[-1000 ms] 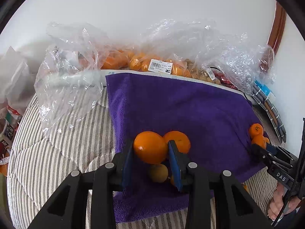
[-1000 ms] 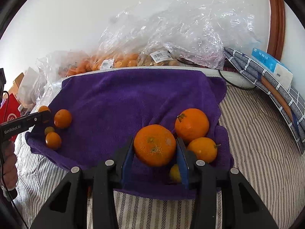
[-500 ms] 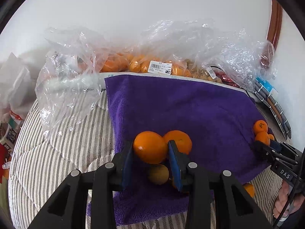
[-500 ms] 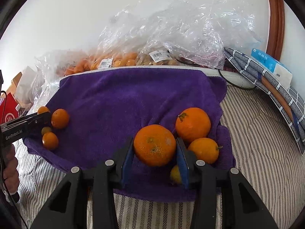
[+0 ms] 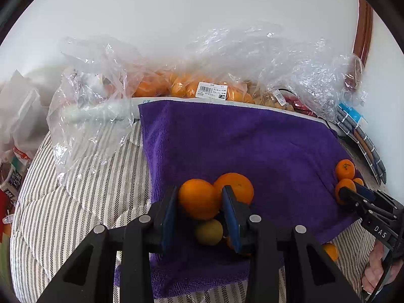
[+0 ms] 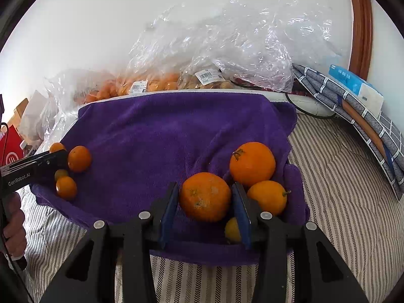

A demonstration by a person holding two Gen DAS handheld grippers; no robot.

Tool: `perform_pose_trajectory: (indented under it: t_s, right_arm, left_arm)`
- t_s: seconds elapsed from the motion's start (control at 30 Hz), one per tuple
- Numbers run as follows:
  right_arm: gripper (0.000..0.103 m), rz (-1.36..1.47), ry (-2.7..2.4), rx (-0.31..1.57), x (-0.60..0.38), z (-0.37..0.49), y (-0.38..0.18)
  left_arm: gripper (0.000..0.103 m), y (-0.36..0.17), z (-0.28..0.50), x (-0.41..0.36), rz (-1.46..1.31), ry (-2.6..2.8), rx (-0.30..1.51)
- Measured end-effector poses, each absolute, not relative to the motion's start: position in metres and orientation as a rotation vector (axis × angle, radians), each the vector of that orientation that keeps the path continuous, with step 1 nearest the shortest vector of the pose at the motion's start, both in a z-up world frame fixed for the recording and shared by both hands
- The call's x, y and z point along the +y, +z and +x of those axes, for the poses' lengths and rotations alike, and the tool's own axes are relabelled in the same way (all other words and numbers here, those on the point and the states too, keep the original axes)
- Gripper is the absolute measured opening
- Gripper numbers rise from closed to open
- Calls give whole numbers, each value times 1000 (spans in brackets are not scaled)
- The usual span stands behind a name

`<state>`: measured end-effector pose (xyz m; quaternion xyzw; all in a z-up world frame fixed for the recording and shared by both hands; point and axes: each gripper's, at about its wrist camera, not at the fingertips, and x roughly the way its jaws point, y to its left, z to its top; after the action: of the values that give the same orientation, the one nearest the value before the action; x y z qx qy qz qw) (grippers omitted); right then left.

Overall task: Organize fruits
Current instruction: 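Lower both oranges onto the towel, open both grippers and withdraw, then grasp a small orange with the right gripper while the left grasps the small red fruit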

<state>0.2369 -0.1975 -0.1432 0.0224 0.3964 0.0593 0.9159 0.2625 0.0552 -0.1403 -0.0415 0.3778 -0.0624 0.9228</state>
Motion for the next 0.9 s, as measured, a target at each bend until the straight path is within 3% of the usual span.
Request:
perform_pose_trajectory:
  t_s: [0.13,0.23,0.53,0.9]
  right_arm:
    - [49,56,119,800,-199,232,-140]
    - [49,67,109,786,-201,224,-132]
    - [49,92,175,818,-169,181,-105]
    - [45,44,258,899,-115,173,-133]
  left_arm:
    - [37,-140,263,55,-91,-139,768]
    - [49,-138,261,53,-87,-160,765]
    - [52,-109,225,69,-75,-128,761]
    - [55,-123,174,109,-102,-97,789]
